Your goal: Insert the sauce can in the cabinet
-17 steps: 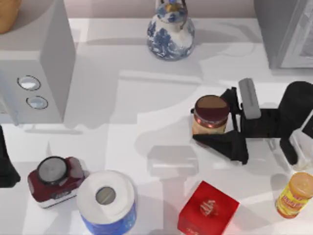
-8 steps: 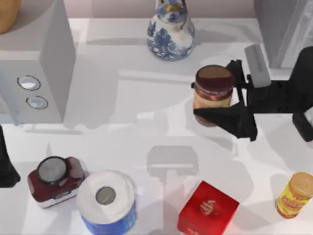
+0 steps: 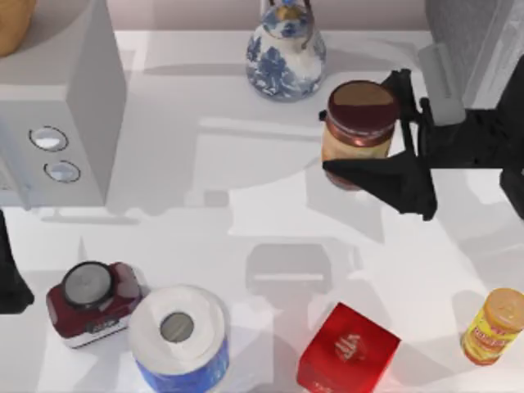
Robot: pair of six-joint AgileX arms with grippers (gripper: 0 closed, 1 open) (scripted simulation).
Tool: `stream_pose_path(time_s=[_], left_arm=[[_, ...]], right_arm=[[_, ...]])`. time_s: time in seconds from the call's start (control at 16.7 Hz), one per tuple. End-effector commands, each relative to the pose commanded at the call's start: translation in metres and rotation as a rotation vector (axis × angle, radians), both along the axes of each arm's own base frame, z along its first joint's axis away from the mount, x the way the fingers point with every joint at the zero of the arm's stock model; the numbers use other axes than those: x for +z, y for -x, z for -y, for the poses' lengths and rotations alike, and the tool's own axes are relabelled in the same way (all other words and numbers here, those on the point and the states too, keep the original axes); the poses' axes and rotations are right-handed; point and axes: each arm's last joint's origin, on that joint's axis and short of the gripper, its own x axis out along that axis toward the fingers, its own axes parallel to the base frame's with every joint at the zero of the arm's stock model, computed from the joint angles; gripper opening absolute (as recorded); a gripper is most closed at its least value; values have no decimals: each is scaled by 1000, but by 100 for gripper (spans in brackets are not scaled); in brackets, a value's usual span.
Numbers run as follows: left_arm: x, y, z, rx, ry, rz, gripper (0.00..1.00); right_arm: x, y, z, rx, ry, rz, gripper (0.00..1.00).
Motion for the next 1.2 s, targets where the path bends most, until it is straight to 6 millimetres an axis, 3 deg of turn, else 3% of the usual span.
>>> stream_pose_path(time_s=[0.24, 0.54, 0.72, 0.9, 1.02, 1.2], left_arm=[[0, 0, 0, 0, 0, 0, 100], [0, 0, 0, 0, 0, 0, 100], [0, 0, 0, 0, 0, 0, 100], [0, 0, 0, 0, 0, 0, 100], [0, 0, 0, 0, 0, 0, 100], [0, 0, 0, 0, 0, 0, 100]], right_arm=[[7, 0, 5, -28, -2, 2, 0], [52, 25, 35, -239, -11, -21, 0], [83, 59, 61, -444, -23, -38, 0], [102, 108, 85, -683, -43, -42, 0], [103, 142, 97, -847, -55, -39, 0], [88, 186, 110, -1076, -65, -30, 0]])
